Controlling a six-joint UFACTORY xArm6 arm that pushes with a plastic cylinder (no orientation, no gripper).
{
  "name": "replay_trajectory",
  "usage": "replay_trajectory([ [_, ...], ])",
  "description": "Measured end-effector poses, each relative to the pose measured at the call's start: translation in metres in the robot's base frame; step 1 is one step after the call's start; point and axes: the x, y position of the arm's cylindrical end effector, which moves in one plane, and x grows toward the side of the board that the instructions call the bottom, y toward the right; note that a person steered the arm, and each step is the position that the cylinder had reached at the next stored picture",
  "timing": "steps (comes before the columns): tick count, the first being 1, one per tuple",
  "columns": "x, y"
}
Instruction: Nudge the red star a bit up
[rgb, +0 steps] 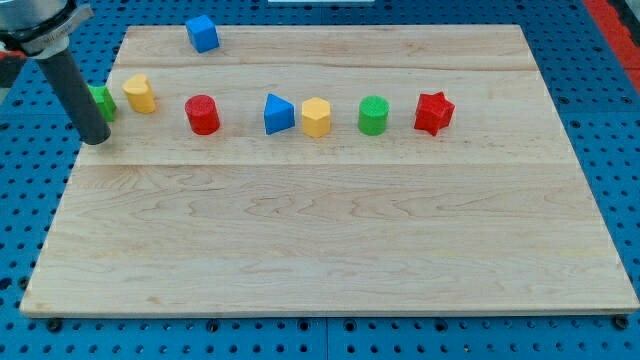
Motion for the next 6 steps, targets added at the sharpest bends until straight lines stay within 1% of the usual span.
replay_trajectory([
  [1, 0.039, 0.109],
  [2, 0.059, 0.243],
  [3, 0.024, 0.358],
  [4, -0.066, 0.452],
  [5, -0.137, 0.494],
  [6, -0.191, 0.484],
])
